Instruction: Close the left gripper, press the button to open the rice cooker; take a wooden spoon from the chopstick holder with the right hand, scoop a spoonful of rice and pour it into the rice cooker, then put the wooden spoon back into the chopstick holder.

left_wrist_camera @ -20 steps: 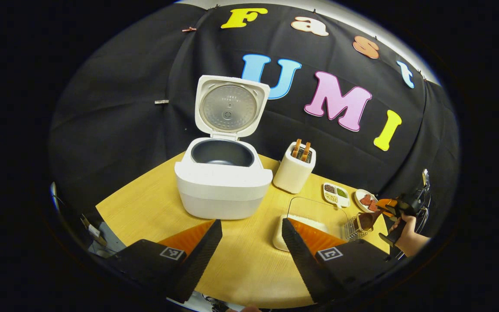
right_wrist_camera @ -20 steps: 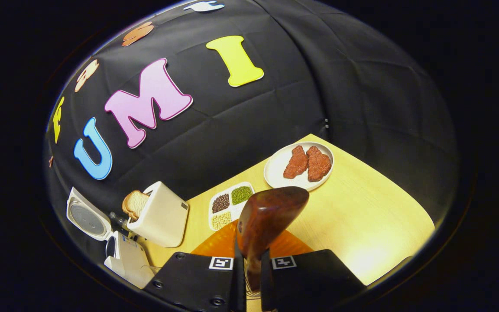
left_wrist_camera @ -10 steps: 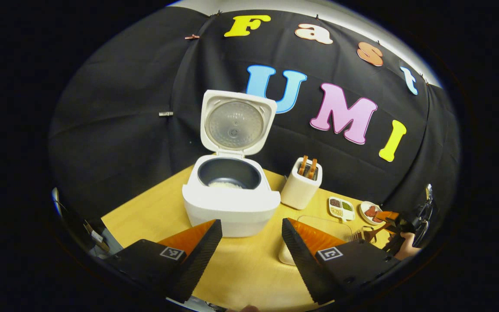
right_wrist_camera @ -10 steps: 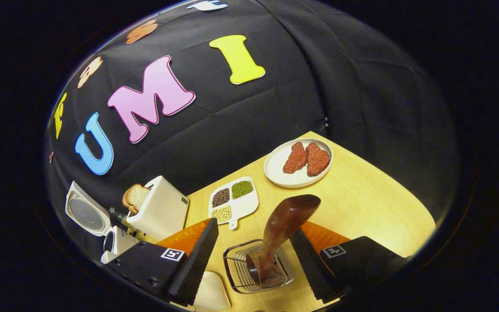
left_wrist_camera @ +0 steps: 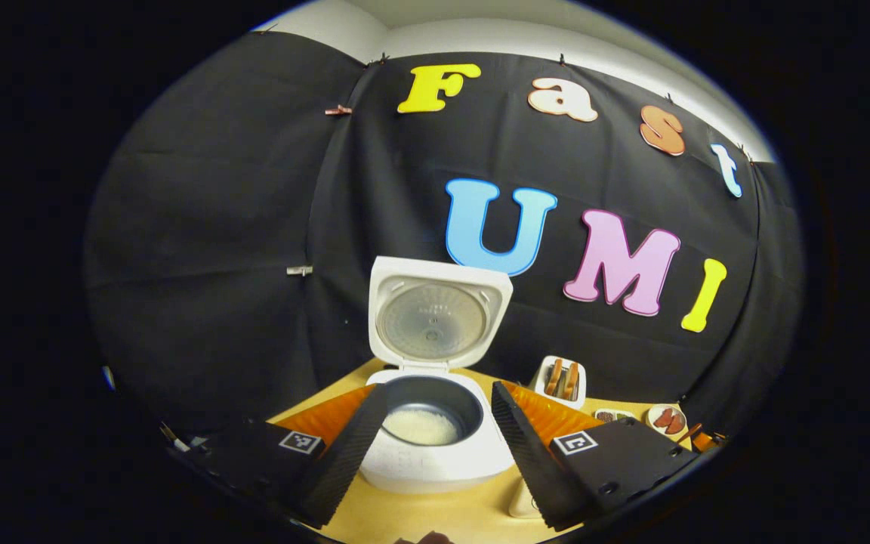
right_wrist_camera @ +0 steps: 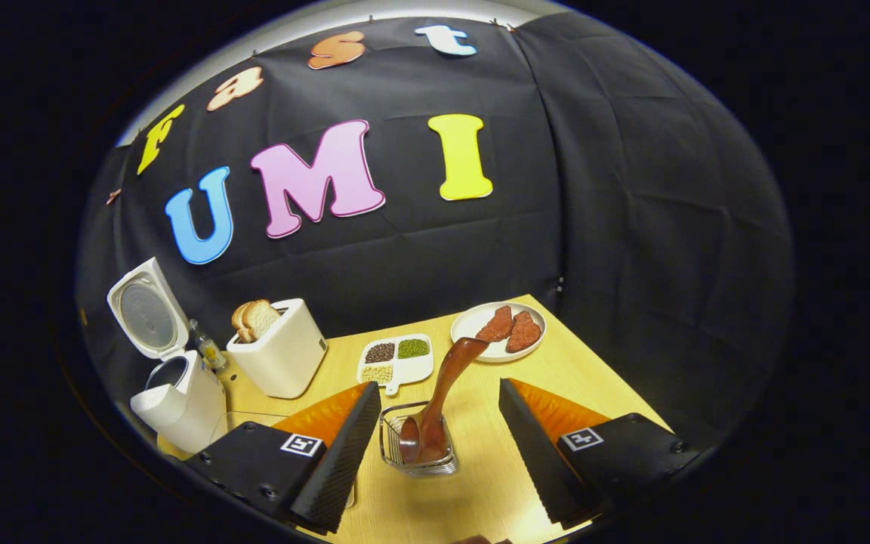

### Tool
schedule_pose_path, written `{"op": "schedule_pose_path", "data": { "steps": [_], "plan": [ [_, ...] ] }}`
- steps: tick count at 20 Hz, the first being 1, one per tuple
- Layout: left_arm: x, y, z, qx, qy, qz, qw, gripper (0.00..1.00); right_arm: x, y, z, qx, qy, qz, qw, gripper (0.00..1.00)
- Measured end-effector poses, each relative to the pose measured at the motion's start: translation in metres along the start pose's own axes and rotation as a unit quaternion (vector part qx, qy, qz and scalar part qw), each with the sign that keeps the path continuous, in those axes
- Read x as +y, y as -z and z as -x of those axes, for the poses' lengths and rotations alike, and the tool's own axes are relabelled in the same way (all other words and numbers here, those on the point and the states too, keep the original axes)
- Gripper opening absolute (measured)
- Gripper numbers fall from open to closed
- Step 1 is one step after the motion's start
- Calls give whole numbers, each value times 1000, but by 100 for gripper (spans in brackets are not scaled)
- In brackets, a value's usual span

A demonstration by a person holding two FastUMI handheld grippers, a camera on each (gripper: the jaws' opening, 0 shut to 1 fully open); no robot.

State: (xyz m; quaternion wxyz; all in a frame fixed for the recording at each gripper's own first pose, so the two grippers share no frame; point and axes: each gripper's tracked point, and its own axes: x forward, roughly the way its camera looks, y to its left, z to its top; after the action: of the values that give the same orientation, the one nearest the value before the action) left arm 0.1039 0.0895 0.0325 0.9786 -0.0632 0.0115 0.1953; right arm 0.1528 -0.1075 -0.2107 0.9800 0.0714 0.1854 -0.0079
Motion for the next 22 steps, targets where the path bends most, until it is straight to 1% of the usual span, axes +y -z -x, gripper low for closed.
{"op": "schedule_pose_path", "data": {
  "steps": [3, 5, 9, 12, 14, 15, 17, 20, 22],
  "plan": [
    [1, -44, -20, -25, -3, -20, 999, 95, 14, -7, 28, -15, -14, 37, 999, 98],
    [-1, -75, -33, -40, 4, -18, 999, 95, 30, -9, 45, -20, -31, 46, 998, 98],
    [-2, -124, -72, -48, 5, -10, 999, 95, 50, -17, 70, -34, -52, 73, 995, 98],
    [-7, -147, -108, -39, 12, -10, 999, 95, 62, -27, 82, -48, -63, 80, 994, 98],
    [-6, -157, -140, -33, 13, -2, 999, 95, 66, -34, 91, -57, -63, 83, 993, 99],
    [-9, -158, -157, -27, 18, 9, 999, 95, 66, -37, 95, -61, -63, 84, 993, 98],
    [-6, -156, -191, -13, 15, 15, 1000, 95, 67, -43, 102, -68, -61, 85, 992, 98],
    [-2, -145, -239, 14, 8, 3, 1000, 95, 69, -46, 112, -70, -60, 89, 992, 98],
    [0, -125, -267, 43, 2, 4, 999, 95, 70, -46, 118, -71, -57, 90, 992, 98]
  ]
}}
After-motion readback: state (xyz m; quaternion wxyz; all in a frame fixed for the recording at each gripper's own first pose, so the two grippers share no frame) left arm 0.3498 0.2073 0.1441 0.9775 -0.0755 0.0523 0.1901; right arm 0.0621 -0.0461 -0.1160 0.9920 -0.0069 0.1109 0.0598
